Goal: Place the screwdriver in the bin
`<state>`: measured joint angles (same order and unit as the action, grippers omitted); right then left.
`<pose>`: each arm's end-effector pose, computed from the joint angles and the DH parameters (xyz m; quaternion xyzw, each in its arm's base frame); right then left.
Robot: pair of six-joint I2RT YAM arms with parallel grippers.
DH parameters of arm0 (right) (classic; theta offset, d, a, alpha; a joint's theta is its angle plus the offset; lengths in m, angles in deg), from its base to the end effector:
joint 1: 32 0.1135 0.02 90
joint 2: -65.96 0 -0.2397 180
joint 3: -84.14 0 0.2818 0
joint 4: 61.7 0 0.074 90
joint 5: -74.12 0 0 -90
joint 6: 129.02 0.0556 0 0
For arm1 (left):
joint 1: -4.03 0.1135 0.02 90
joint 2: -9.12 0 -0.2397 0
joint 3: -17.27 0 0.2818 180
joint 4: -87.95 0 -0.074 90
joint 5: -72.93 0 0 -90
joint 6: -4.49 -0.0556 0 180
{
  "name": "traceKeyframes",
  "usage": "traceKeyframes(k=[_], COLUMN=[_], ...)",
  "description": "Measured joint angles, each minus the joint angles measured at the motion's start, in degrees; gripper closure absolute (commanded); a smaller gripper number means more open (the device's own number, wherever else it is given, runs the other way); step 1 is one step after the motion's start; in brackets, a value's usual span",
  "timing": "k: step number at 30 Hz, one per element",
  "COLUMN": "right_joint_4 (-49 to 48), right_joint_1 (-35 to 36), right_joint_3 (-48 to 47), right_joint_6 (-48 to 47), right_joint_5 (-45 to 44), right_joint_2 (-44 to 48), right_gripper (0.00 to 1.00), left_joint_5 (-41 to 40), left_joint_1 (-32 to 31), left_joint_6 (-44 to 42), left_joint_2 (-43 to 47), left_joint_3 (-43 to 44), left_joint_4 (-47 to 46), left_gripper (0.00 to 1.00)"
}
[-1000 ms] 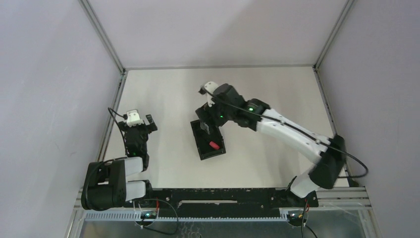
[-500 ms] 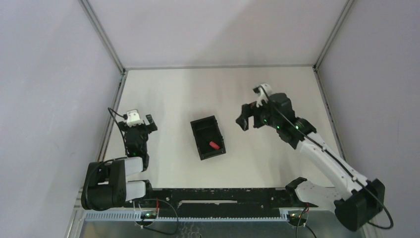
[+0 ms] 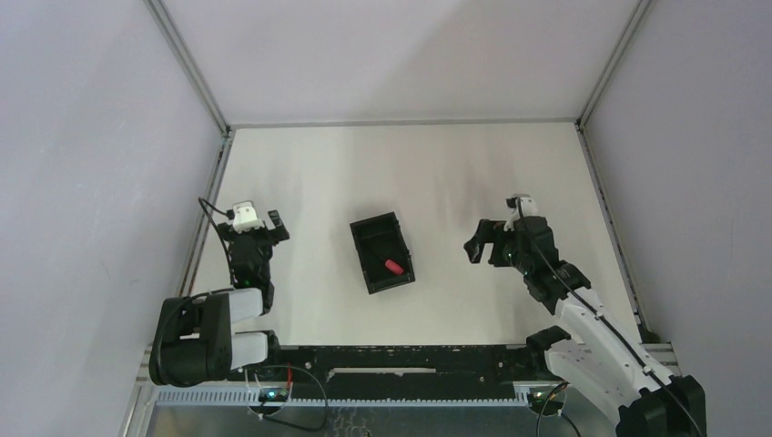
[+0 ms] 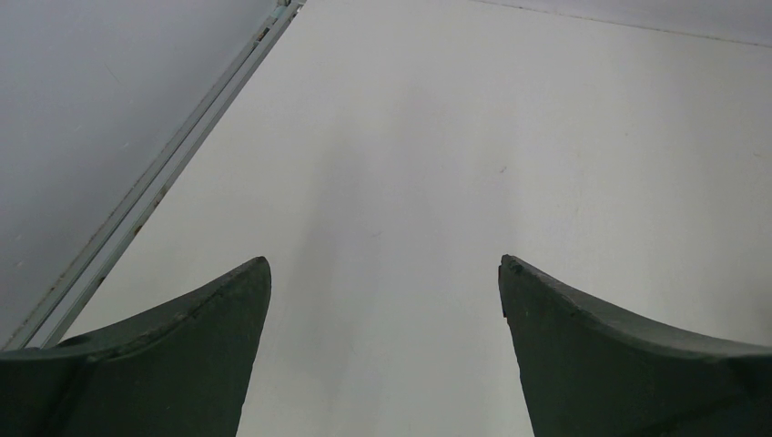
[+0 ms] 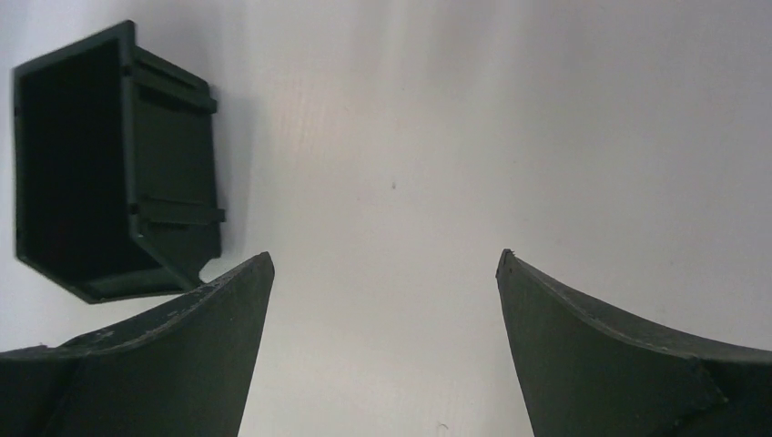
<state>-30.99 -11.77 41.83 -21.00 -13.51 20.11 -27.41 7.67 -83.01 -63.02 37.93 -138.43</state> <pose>0.2257 0.0856 0.1952 -0.0267 0.8834 0.1704 0.4357 0.2490 0.0258 0.1097 -0.1001 0.7306 0.0732 0.6715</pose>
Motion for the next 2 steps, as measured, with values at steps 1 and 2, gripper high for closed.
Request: traceKeyframes(k=[1, 2], right_joint_4=[-0.26, -0.5], right_joint_1=[0.0, 0.0], right_joint_3=[0.72, 1.27], right_joint_6=[0.39, 0.63], right_joint_5=[-0.55, -1.03], right_joint_2=[0.0, 0.0], right_gripper=[0.0, 0.01], left_joint_5=[0.0, 0.0], left_joint_1=[0.0, 0.0], left_joint_6=[0.0, 0.0], left_joint_2=[0.0, 0.02], left_joint_3=[0.0, 0.0], left_joint_4=[0.02, 0.02], left_gripper=[0.0, 0.0])
